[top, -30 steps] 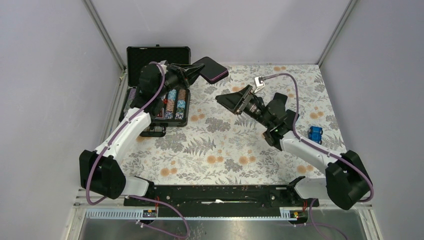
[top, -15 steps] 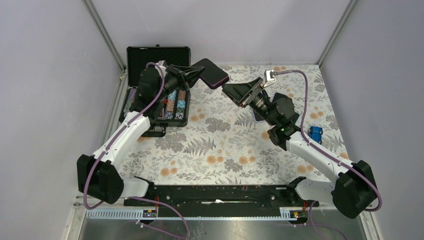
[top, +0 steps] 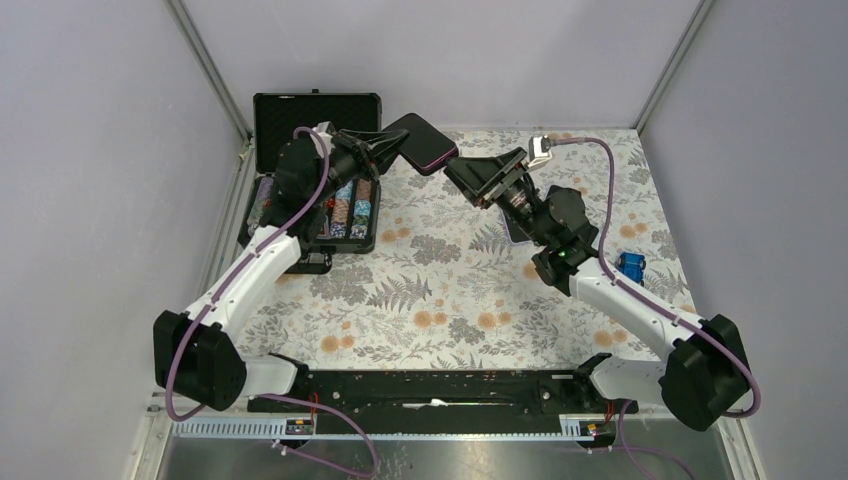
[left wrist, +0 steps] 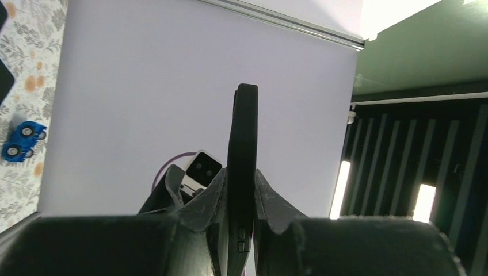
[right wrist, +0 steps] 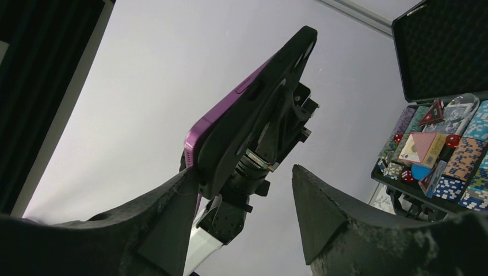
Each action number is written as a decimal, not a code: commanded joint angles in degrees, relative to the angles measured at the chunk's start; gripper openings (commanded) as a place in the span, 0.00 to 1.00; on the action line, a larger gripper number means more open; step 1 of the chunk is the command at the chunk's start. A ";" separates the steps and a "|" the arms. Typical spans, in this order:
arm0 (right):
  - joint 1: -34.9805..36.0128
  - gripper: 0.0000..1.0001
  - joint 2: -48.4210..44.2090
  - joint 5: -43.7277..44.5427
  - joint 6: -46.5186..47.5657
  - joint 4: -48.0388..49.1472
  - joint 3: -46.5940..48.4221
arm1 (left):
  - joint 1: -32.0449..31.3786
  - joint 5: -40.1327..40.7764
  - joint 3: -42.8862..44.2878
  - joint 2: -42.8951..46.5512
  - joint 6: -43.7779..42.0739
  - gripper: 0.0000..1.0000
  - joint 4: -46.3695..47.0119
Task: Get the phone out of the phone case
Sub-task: Remove the phone case from the phone.
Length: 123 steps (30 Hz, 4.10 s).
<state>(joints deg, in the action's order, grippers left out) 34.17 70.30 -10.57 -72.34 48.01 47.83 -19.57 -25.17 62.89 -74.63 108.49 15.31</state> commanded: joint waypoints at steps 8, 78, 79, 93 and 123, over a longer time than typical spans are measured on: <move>0.01 0.61 -2.32 7.02 4.11 -21.13 5.47 | -1.81 0.09 0.28 0.04 7.92 0.00 13.01; -3.81 0.00 -6.82 -0.59 9.66 -54.02 16.35 | -24.13 21.42 28.06 3.34 -95.15 0.83 -43.72; -3.77 0.00 -6.54 -0.25 10.20 -55.45 16.81 | -25.47 22.88 29.51 2.15 -96.23 0.83 -45.64; -3.41 0.00 -6.83 -1.32 13.29 -58.76 15.97 | -36.82 28.55 25.35 -3.76 -109.47 0.61 -47.75; -3.41 0.00 -7.80 -1.38 11.58 -58.09 14.72 | -41.07 40.57 20.98 -6.94 -114.63 0.30 -39.39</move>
<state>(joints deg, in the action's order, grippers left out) 30.37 64.69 -11.44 -60.05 -14.66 60.47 -60.51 10.39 83.83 -80.93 -4.80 -27.88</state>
